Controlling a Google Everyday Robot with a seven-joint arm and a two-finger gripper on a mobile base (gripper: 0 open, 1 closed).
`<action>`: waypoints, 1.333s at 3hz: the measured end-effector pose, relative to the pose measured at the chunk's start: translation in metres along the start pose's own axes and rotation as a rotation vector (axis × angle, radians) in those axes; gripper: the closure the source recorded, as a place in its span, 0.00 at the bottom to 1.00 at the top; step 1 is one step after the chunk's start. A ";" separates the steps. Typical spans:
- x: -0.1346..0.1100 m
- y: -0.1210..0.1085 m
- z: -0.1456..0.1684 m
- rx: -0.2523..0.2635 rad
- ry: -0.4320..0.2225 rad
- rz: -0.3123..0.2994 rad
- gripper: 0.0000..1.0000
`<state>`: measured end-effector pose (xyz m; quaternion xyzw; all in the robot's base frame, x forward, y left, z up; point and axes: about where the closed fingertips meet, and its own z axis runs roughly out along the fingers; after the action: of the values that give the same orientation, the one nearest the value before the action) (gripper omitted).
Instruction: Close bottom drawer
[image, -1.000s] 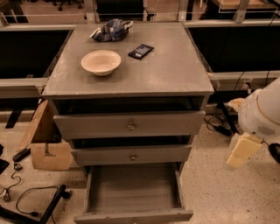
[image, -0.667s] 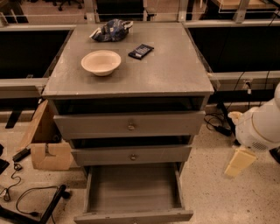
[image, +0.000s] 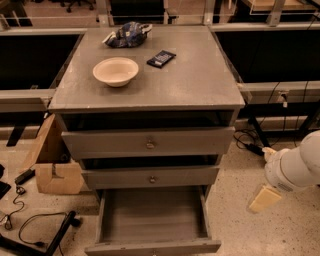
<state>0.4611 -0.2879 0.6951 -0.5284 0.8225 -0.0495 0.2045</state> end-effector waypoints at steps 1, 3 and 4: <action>0.000 0.000 0.000 0.000 0.000 0.000 0.00; 0.041 0.039 0.110 -0.044 -0.075 0.051 0.00; 0.067 0.074 0.175 -0.045 -0.103 0.072 0.00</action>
Offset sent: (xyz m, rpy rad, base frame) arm 0.0126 -0.0052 -0.1378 0.1495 0.0025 -0.0051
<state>0.4424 -0.2916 0.4947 -0.5046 0.8303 0.0035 0.2363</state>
